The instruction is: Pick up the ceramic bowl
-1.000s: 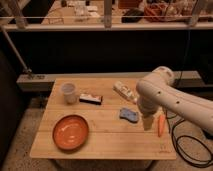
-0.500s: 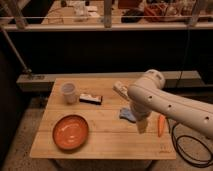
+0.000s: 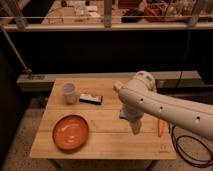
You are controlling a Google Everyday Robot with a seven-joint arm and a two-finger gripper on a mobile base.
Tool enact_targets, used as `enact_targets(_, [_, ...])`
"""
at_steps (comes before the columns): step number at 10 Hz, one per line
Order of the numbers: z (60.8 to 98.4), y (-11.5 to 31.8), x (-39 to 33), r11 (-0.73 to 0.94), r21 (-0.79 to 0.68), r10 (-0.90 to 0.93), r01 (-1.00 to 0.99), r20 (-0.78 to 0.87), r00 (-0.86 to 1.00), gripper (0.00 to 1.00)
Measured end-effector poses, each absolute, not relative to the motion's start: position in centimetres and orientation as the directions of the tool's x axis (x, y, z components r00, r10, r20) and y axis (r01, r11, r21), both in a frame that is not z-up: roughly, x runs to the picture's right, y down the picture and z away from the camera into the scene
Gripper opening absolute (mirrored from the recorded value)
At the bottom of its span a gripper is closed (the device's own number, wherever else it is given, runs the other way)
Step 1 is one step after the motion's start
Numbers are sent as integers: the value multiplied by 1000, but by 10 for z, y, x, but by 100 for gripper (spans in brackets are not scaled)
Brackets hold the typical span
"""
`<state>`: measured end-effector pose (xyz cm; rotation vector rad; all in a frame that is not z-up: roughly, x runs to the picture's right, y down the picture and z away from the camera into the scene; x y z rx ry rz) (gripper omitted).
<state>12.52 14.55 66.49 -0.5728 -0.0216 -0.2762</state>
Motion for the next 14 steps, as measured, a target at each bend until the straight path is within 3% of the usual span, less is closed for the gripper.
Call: enact_targets(14, [670, 155, 51, 767, -438, -412, 469, 224, 883, 80])
